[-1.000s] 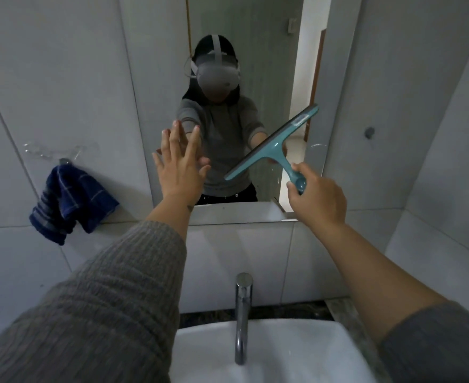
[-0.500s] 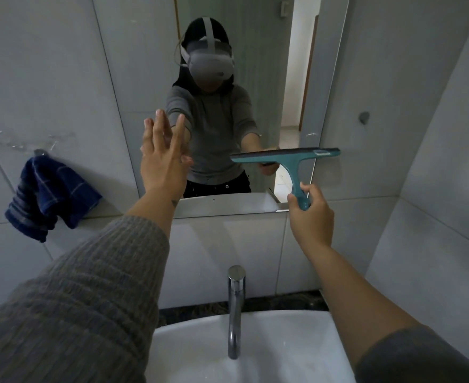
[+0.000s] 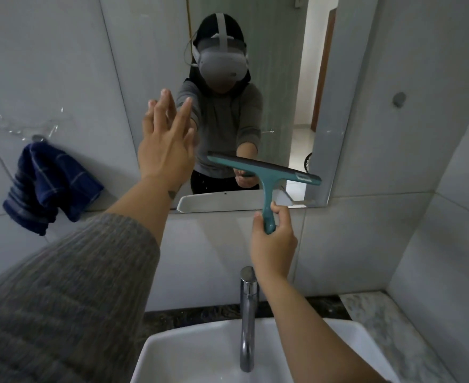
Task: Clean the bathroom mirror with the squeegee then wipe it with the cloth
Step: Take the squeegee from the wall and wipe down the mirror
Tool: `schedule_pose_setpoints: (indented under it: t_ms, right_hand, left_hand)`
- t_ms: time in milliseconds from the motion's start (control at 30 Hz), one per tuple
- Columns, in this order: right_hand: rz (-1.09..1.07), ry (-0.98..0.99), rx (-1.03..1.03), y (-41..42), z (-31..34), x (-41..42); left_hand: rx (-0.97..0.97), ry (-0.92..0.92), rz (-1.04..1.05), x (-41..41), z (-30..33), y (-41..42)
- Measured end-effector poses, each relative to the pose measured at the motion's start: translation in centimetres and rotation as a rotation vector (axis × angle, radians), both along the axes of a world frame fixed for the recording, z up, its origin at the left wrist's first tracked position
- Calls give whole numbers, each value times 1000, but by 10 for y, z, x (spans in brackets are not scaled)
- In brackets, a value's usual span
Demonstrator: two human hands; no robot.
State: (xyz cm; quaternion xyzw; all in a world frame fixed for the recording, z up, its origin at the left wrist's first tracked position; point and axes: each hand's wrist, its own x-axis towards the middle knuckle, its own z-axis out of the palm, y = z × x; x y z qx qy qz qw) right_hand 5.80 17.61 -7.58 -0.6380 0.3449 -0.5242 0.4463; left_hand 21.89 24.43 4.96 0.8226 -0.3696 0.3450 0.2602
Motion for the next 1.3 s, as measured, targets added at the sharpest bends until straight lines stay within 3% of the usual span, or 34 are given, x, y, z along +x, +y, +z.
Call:
schedule_pose_setpoints:
  t_ms: [200, 400, 533, 733, 900, 1300]
  right_hand:
    - [50, -11, -93, 40, -3, 34]
    - [127, 228, -309, 58, -8, 48]
    - [191, 547, -561, 36, -10, 29]
    - [129, 739, -712, -5, -1, -4]
    - [62, 717, -697, -29, -2, -26]
    - [-26, 493, -386, -74, -41, -71]
  left_hand:
    - [-24, -97, 45, 8, -3, 26]
    - [17, -50, 60, 20, -30, 41]
    - [-1, -34, 88, 14, -48, 40]
    - [39, 44, 72, -4, -75, 20]
    - [20, 18, 24, -20, -81, 0]
    - [65, 21, 0, -36, -107, -50]
